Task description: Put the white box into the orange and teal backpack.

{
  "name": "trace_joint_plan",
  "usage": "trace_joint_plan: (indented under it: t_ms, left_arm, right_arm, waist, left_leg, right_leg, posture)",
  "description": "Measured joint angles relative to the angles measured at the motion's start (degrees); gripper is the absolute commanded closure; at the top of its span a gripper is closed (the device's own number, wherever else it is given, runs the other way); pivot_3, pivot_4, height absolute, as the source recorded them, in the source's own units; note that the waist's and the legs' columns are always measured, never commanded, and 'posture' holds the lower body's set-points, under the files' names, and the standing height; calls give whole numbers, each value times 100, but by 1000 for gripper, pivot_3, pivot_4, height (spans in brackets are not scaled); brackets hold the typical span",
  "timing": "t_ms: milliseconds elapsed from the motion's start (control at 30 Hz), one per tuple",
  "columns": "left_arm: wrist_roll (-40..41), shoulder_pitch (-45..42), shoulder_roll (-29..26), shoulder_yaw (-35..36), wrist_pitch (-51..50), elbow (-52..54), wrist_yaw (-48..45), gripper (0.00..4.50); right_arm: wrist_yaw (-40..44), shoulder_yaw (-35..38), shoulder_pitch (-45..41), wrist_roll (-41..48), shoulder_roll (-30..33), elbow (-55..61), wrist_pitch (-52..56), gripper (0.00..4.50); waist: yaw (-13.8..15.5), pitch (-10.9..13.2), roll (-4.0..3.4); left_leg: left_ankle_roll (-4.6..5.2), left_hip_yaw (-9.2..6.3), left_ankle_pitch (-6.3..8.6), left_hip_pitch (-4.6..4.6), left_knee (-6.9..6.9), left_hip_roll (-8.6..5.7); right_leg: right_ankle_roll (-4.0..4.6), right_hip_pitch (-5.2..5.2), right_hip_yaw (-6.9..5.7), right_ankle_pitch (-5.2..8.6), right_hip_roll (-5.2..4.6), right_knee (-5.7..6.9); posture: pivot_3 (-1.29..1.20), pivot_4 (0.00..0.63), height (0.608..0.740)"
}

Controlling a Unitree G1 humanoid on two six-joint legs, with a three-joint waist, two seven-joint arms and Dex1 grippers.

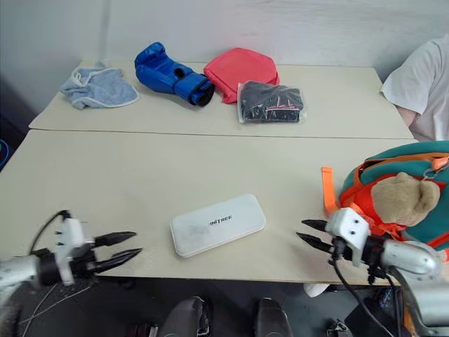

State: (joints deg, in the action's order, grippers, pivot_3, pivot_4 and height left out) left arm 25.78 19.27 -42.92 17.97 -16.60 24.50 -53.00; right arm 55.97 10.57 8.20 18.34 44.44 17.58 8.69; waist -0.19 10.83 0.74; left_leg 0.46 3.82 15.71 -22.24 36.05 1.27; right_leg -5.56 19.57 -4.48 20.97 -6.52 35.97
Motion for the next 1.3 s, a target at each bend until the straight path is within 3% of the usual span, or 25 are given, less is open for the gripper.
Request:
trace_joint_plan:
  t_ms: [67,167,300,633,1100,1200,1300]
  left_arm:
    - [-282,-101,146,-529,-132,211,304,3830]
    - [-556,-299,291,-922,-354,321,694,4453]
    - [-747,-560,474,-1231,-633,407,1015,4453]
    - [-648,-1263,537,-1262,-958,167,1082,4453]
    - [-831,-2367,821,-1799,-1027,-663,1081,4453]
    - [-745,-2467,813,-1809,-1205,-786,1008,3879]
    - [170,-2730,407,-1391,-2562,-1212,586,3020]
  right_arm:
    - [-303,-306,-236,-324,-214,-130,-75,4486]
    - [-604,-608,-561,-695,-451,-422,-224,4500]
    - [-922,-1054,-1027,-899,-964,-688,-242,4500]
    - [-717,-1458,-1392,-980,-1095,-943,-280,4500]
    - [-450,-1006,-277,-567,-566,83,293,4500]
    - [-462,-971,-219,-563,-519,113,282,4500]
    - [-410,-703,-132,-516,-282,116,275,4500]
  waist:
    - [6,0,1]
    - [5,-1,2]
    - [-1,-1,2]
    - [13,-1,2]
    - [14,-2,4]
    - [12,-2,4]
    - [12,-2,4]
  left_leg:
    - [-10,2,-6,-2,3,-3]
    - [-9,3,-7,0,8,-3]
    - [-21,3,-14,-2,5,-2]
    - [-20,1,-14,-3,12,-3]
    - [-20,1,-14,-2,12,-4]
    - [-21,1,-15,-2,11,-3]
    - [-23,0,-17,-2,12,-2]
  right_leg:
    - [0,0,-1,0,2,0]
    - [-1,-2,-1,-1,4,3]
    - [-1,3,-1,-1,7,5]
    - [-2,-2,-4,-1,6,6]
    - [-4,-2,-4,-2,7,7]
    - [-4,-1,-4,-2,9,9]
    - [-4,1,-5,-2,11,15]
  posture:
    - [0,150,740]
    - [0,150,740]
    - [0,150,740]
    - [0,150,740]
    - [0,150,740]
    - [0,150,740]
    - [0,150,740]
